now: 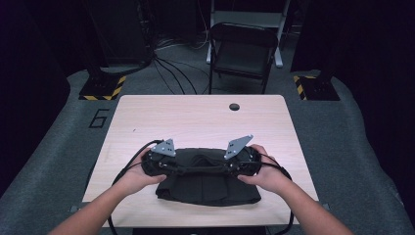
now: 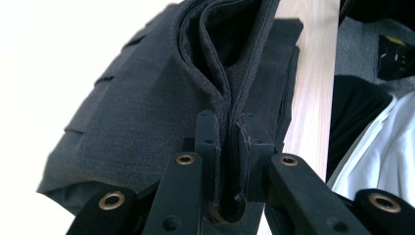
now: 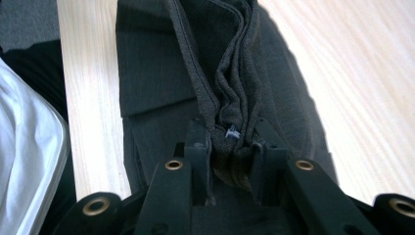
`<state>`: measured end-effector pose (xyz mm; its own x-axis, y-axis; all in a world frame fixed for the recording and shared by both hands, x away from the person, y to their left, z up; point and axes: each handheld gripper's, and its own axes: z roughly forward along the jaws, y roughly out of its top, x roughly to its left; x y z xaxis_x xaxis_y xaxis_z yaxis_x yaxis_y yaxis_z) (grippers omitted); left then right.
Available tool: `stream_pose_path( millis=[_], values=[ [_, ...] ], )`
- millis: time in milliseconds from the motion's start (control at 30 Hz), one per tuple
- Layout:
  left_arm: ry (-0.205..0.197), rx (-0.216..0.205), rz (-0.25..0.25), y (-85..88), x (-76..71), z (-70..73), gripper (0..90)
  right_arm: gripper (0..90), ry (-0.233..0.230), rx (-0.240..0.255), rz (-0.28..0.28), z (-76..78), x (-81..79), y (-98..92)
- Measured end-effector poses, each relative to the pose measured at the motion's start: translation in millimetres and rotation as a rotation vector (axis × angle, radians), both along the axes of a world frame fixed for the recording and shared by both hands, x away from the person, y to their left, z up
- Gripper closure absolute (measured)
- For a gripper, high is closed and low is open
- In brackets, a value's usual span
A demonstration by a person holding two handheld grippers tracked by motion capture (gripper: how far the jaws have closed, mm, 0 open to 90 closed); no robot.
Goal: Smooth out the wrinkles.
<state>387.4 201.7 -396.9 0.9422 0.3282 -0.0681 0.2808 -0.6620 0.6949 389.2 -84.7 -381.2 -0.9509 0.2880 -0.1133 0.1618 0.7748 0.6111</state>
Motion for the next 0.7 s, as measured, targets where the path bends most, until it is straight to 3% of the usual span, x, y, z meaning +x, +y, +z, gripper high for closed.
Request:
stream_pose_path(
  millis=[500, 700],
  values=[
    [0.079, -0.021, 0.003, -0.1, -14.8, -46.0, 80.8, 73.0, 0.035, -0.022, 0.013, -41.4, -17.3, 0.2],
    [0.11, 0.006, -0.009, -1.3, -17.8, -65.7, 80.6, 73.0, 0.06, -0.032, 0.019, -61.7, -23.3, 1.2]
  ],
)
